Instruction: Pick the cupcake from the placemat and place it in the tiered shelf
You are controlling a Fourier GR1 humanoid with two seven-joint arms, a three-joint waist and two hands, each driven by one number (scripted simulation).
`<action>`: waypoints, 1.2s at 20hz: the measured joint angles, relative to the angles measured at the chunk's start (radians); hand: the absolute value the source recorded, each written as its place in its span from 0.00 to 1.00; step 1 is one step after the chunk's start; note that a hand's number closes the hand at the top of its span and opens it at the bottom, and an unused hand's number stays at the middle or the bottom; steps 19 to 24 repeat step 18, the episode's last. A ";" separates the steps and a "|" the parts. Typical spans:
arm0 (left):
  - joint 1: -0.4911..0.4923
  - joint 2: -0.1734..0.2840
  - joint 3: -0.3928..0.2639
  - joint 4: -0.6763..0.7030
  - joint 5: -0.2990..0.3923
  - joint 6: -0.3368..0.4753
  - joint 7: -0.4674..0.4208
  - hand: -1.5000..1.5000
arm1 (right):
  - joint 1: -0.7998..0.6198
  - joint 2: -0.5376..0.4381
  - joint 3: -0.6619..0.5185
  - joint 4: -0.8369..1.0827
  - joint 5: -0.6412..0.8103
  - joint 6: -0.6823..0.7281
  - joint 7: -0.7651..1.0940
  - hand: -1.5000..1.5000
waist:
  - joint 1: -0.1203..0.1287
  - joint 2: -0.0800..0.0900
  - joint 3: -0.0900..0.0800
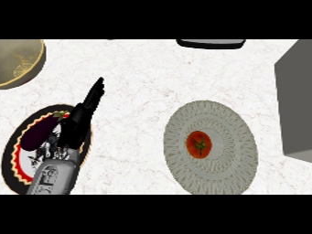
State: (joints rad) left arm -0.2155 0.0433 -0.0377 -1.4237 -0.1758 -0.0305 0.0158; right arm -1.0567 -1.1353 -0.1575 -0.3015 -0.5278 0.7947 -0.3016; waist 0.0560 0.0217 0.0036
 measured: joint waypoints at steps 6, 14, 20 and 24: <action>-0.010 -0.003 -0.007 -0.009 0.007 -0.012 0.002 0.50 | -0.030 -0.080 -0.020 0.088 -0.011 0.057 0.123 0.00 | 0.021 0.014 0.003; -0.024 -0.007 -0.010 -0.017 0.011 -0.016 0.004 0.50 | 0.000 -0.151 0.011 0.085 0.041 0.096 0.150 0.00 | 0.038 0.033 0.011; -0.023 -0.013 -0.015 -0.022 0.009 -0.013 0.001 0.50 | 0.013 -0.168 0.017 0.074 0.054 0.105 0.151 0.00 | 0.043 0.038 0.015; -0.023 -0.013 -0.015 -0.022 0.009 -0.013 0.001 0.50 | 0.013 -0.168 0.017 0.074 0.054 0.105 0.151 0.00 | 0.043 0.038 0.015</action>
